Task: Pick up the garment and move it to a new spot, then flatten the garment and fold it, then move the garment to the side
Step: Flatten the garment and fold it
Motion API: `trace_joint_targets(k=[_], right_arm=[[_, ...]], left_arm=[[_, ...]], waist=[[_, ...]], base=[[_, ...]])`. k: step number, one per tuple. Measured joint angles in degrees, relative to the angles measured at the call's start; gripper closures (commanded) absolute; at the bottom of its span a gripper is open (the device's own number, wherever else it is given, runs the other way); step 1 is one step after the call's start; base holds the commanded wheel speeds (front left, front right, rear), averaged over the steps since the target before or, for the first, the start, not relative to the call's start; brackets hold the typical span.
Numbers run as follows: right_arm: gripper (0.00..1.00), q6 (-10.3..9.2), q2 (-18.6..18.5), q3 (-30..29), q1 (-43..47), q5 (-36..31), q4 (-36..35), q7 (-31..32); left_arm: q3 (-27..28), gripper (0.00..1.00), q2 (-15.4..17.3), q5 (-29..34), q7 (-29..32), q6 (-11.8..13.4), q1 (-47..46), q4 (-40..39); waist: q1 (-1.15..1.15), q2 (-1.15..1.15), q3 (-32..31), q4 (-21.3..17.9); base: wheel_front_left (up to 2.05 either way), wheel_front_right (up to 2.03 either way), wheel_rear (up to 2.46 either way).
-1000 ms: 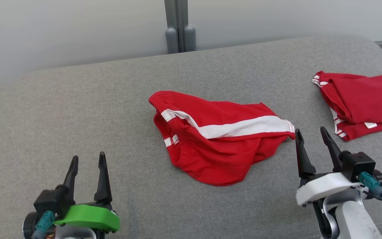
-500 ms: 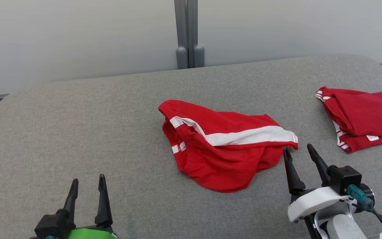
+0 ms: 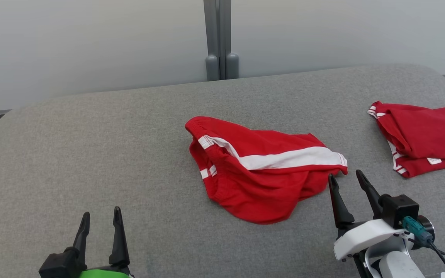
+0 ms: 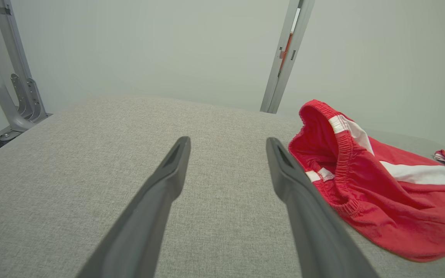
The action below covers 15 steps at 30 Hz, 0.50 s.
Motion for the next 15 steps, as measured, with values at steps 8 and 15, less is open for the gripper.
trace_joint_targets(k=[8, 15], right_arm=[[0.0, 0.0, 0.0, 0.2, 0.0, 0.0, 0.2, 0.0], [0.0, 0.0, 0.0, -0.2, -1.7, -0.3, 0.3, 0.0]], left_arm=[[-1.5, 0.0, 0.0, 1.0, 1.2, -1.4, -0.5, 1.2], [-6.3, 0.0, -0.4, 0.2, 9.3, -5.4, -11.2, 1.9]], waist=[[0.0, 0.0, 0.7, -0.4], [0.0, 0.0, 3.3, -1.3]], base=[[0.0, 0.0, 0.0], [0.0, 0.0, 0.0]])
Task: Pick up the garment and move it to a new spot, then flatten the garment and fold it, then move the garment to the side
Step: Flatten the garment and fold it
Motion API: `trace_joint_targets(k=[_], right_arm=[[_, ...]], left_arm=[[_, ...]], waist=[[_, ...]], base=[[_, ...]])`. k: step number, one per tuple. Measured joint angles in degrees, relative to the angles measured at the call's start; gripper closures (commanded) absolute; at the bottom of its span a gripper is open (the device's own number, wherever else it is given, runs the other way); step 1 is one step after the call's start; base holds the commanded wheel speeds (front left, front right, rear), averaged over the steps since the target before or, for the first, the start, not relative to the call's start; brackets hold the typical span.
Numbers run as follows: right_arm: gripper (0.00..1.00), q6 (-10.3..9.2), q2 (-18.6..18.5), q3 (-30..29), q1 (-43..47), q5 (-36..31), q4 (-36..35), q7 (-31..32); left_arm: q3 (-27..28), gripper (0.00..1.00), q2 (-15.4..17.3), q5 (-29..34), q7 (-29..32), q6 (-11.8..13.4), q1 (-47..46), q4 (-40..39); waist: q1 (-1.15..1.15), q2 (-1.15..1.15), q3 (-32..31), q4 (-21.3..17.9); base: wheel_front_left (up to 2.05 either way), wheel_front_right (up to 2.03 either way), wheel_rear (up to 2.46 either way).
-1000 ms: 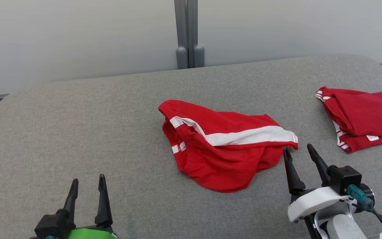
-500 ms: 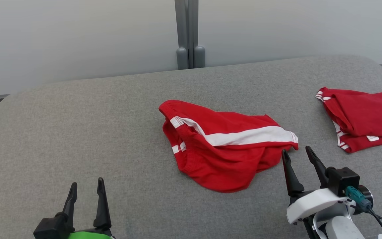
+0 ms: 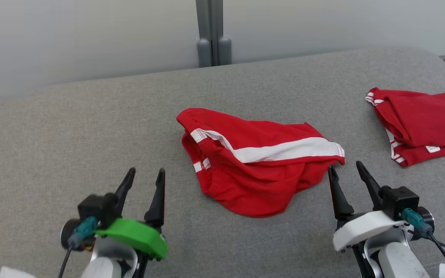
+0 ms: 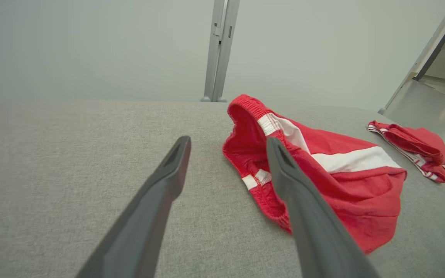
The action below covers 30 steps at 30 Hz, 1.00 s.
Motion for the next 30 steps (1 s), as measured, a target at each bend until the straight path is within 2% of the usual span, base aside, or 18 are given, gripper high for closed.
trace_joint_targets(k=[6, 10, 17, 21, 22, 24, 26, 27, 28, 30], right_arm=[[0.0, 0.0, 0.0, 0.8, -2.7, -0.4, 0.2, 0.0], [0.0, 0.0, 0.0, 1.1, -4.1, -0.4, 0.2, 0.0], [0.0, 0.0, 0.0, 1.0, -5.9, -0.3, -0.1, 0.0], [0.0, 0.0, 0.0, 0.8, -6.4, -0.3, -0.2, 0.0], [0.0, 0.0, 0.0, 0.6, -6.4, -0.3, -0.2, 0.0], [0.0, 0.0, 0.0, 0.1, -6.4, -0.3, -0.3, 0.0], [0.0, 0.0, 0.0, -0.6, -6.4, -0.3, -0.3, 0.0], [0.0, 0.0, 0.0, -0.8, -6.4, -0.3, -0.3, 0.0], [0.0, 0.0, 0.0, -0.9, -6.4, -0.4, -0.3, 0.0], [0.0, 0.0, 0.0, -1.2, -6.5, -0.5, -0.3, 0.0]], left_arm=[[-2.5, 0.0, -1.7, -4.4, 7.5, -1.9, -9.9, 4.4], [-3.1, 0.0, -2.1, -6.0, 10.1, -2.4, -14.7, 8.4], [-2.4, 0.0, -2.5, -7.8, 11.0, -1.7, -20.1, 15.0], [-1.5, 0.0, -2.7, -10.3, 9.8, -2.1, -21.2, 16.5], [-1.1, 0.07, -2.8, -11.5, 9.5, -2.3, -21.2, 16.5], [-1.1, 0.44, -2.8, -12.7, 9.2, -2.6, -21.3, 16.0], [-1.6, 0.42, -2.9, -14.1, 8.9, -3.2, -21.3, 15.3], [-1.9, 0.35, -2.9, -14.5, 8.9, -3.3, -21.3, 15.1], [-2.3, 0.24, -3.0, -14.8, 8.9, -3.5, -21.3, 14.9], [-2.6, 0.24, -3.0, -14.9, 8.8, -3.6, -21.3, 14.7]], waist=[[0.0, 0.0, 3.3, -1.6], [0.0, 0.0, 5.6, -2.9], [0.0, 0.0, 9.6, -5.3], [0.0, 0.0, 11.3, -6.5], [0.0, 0.0, 11.5, -6.8], [0.0, 0.0, 12.0, -7.1], [0.0, 0.0, 12.2, -7.0], [0.0, 0.0, 12.2, -6.9], [0.0, 0.0, 12.2, -6.8], [0.0, 0.0, 12.1, -6.7]], base=[[0.0, 0.0, 0.0], [0.0, 0.0, 0.0], [0.0, 0.0, 0.0], [0.0, 0.0, 0.0], [0.0, 0.0, 0.0], [0.0, 0.0, 0.0], [0.0, 0.0, 0.0], [0.0, 0.0, 0.0], [0.0, 0.0, 0.0], [0.0, 0.0, 0.0]])
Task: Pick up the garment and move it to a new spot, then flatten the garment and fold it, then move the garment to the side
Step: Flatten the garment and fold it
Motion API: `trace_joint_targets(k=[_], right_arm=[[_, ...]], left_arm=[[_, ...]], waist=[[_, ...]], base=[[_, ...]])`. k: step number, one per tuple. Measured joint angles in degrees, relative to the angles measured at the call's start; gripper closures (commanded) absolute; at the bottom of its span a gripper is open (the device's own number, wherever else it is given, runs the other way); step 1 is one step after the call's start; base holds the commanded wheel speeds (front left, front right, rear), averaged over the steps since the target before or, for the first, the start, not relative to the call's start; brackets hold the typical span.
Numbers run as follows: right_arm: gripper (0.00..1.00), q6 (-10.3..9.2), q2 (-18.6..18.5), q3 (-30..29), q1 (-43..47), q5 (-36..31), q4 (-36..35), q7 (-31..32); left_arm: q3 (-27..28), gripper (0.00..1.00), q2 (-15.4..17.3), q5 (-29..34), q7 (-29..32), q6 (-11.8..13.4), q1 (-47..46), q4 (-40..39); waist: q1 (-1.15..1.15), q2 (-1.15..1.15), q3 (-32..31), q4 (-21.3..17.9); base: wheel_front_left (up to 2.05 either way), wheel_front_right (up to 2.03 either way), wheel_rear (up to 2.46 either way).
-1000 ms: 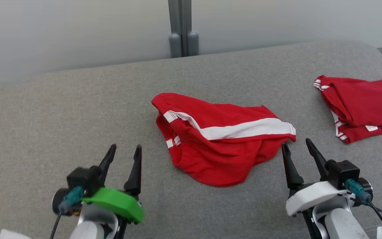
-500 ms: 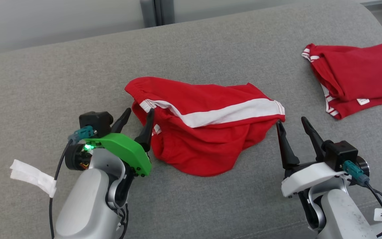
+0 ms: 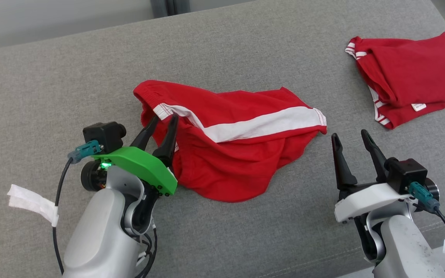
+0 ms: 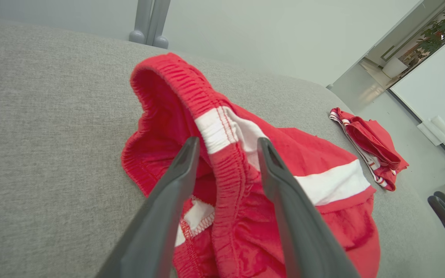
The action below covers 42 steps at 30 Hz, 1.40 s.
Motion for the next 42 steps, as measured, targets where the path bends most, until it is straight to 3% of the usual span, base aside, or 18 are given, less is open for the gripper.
trace_joint_targets(k=[4, 7, 12, 17, 19, 21, 28, 34, 42], right_arm=[[0.0, 0.0, 0.0, 0.0, -0.4, -0.2, 0.0, 0.0], [0.0, 0.0, 0.0, 0.4, -0.5, -0.2, 0.0, 0.0], [0.0, 0.0, 0.0, 0.7, -0.7, -0.2, 0.0, 0.0], [0.0, 0.0, 0.0, 0.8, -1.1, -0.1, 0.0, 0.0], [0.0, 0.0, 0.0, 0.7, -1.1, -0.1, 0.0, 0.0], [0.0, 0.0, 0.0, 0.6, -1.1, -0.1, 0.0, 0.0], [0.0, 0.0, 0.0, -2.3, -1.9, -2.6, 1.4, 0.3], [0.0, 0.0, -0.4, -3.5, -7.5, -6.9, 4.0, 7.1], [0.0, 0.0, -3.3, -3.5, -14.1, -6.3, 13.2, 15.1]], left_arm=[[-0.4, 0.35, 0.0, -0.6, -0.6, 0.0, -0.5, -0.2], [-1.0, 0.3, -0.1, -1.2, -0.6, 0.1, -1.3, 0.0], [-1.1, 0.36, -0.1, -2.2, 0.0, 1.2, -3.0, 2.4], [-0.7, 0.52, -0.1, -2.6, -0.2, 1.8, -5.5, 4.8], [-0.5, 0.65, -0.2, -3.2, -0.8, 1.8, -6.1, 5.1], [-0.6, 1.0, -0.2, -3.3, -1.4, 1.8, -6.4, 5.4], [-3.1, 1.0, -0.2, -3.5, -3.2, 0.9, -3.3, 3.2], [-4.0, 1.0, -0.2, -3.5, -5.1, 1.1, 2.3, -0.5], [-5.6, 1.0, -0.2, -3.4, -5.6, 2.0, 5.6, -4.2]], waist=[[0.0, 0.0, 0.1, 0.0], [0.0, 0.0, 0.2, -0.2], [0.0, 0.0, 0.6, -0.8], [0.0, 0.0, 1.2, -1.6], [0.0, 0.0, 1.3, -1.8], [0.0, 0.0, 1.3, -1.9], [0.0, 0.0, 0.8, -0.9], [0.0, 0.0, 0.5, 1.0], [0.0, 0.0, 0.5, 3.8]], base=[[0.0, 0.0, 0.0], [0.0, 0.0, 0.0], [0.0, 0.0, 0.0], [0.0, 0.0, 0.0], [0.0, 0.0, 0.0], [0.0, 0.0, 0.0], [0.0, 0.0, 0.0], [0.0, 0.0, 0.0], [0.0, 0.0, 0.0]])
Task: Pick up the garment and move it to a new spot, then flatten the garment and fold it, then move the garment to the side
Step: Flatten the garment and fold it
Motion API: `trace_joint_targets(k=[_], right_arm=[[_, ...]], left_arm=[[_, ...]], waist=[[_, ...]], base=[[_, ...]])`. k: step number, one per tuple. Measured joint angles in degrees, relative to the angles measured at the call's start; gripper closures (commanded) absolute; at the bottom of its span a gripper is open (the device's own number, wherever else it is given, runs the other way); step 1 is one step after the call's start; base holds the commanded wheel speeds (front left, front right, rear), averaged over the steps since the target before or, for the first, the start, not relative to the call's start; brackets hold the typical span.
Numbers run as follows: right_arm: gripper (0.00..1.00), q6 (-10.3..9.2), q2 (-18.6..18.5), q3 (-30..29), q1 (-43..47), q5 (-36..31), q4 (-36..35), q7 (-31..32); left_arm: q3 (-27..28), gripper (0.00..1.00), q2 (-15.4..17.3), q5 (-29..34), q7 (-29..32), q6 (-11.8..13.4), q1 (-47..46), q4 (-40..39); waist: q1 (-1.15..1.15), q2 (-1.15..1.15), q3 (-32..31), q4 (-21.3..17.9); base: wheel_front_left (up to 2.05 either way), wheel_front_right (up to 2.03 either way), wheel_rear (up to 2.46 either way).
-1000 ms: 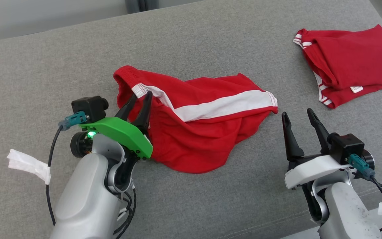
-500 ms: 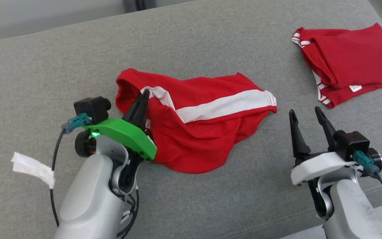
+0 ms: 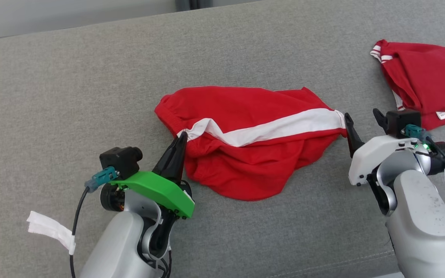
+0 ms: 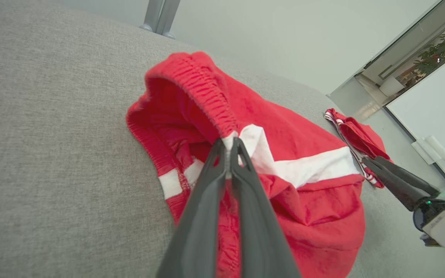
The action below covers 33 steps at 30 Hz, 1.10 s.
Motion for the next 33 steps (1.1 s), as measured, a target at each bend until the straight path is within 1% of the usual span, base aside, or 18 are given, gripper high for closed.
trace_joint_targets(k=[3, 9, 16, 18, 19, 22, 24, 25, 26, 27, 29, 33], right_arm=[[0.0, 0.0, -0.6, 1.0, -1.9, 0.8, 3.8, 0.8], [0.0, 0.0, -1.2, 4.9, -5.0, 2.3, 10.0, 1.4], [0.01, 0.0, -1.1, 8.6, -7.2, 4.0, 13.8, 0.5], [0.29, 0.0, -1.4, 9.8, -7.7, 4.0, 14.5, -0.1], [0.33, 0.0, -1.6, 10.2, -8.0, 4.0, 14.8, -0.6], [0.27, 0.0, -2.0, 10.8, -8.9, 3.3, 15.5, -1.8], [0.27, 0.0, -2.3, 11.0, -9.4, 2.0, 16.0, -2.6], [0.3, 0.0, -2.4, 11.0, -9.6, 1.6, 16.2, -2.8], [0.38, 0.0, -2.3, 11.0, -9.7, 1.5, 16.4, -2.8], [0.49, 0.0, -2.2, 11.1, -9.7, 1.4, 16.6, -3.0], [0.54, 0.0, -2.0, 11.4, -10.0, 0.9, 17.0, -3.3], [0.58, 0.0, -2.0, 11.5, -10.5, -1.0, 17.2, -4.3]], left_arm=[[-0.2, 1.0, 0.0, 0.0, 0.0, 0.5, 0.1, -0.8], [-0.2, 1.0, 0.3, 0.1, 0.1, 1.0, 0.4, -2.0], [-0.1, 1.0, 0.7, 0.1, 0.1, 1.5, 0.5, -2.5], [-0.1, 1.0, 0.8, 0.1, 0.1, 1.5, 0.5, -2.6], [-0.1, 1.0, 0.9, 0.1, 0.0, 1.6, 0.5, -2.7], [-0.2, 1.0, 1.0, 0.1, 0.0, 1.6, 0.5, -2.9], [-0.2, 1.0, 1.0, 0.1, -0.1, 1.7, 0.5, -3.0], [-0.2, 1.0, 1.1, 0.1, -0.1, 1.8, 0.5, -3.0], [-0.2, 1.0, 1.1, 0.1, -0.1, 1.8, 0.5, -3.1], [-0.3, 1.0, 1.1, 0.1, -0.1, 1.8, 0.5, -3.1], [-0.3, 1.0, 1.1, 0.0, -0.1, 1.8, 0.5, -3.1], [-0.4, 1.0, 1.2, 0.0, -0.1, 1.8, 0.5, -3.2]], waist=[[0.0, 0.0, 0.2, 1.0], [0.0, 0.0, 0.9, 2.0], [0.0, 0.0, 1.4, 2.1], [0.0, 0.0, 1.5, 2.0], [0.0, 0.0, 1.6, 2.0], [0.0, 0.0, 1.7, 1.9], [0.0, 0.0, 1.8, 1.9], [0.0, 0.0, 1.9, 1.9], [0.0, 0.0, 1.9, 1.9], [0.0, 0.0, 2.0, 1.9], [0.0, 0.0, 2.1, 1.8], [0.0, 0.0, 2.2, 1.8]], base=[[0.0, 0.0, 0.0], [0.0, 0.0, 0.0], [0.0, 0.0, 0.0], [0.0, 0.0, 0.0], [0.0, 0.0, 0.0], [0.0, 0.0, 0.0], [0.0, 0.0, 0.0], [0.0, 0.0, 0.0], [0.0, 0.0, 0.0], [0.0, 0.0, 0.0], [0.0, 0.0, 0.0], [0.0, 0.0, 0.0]])
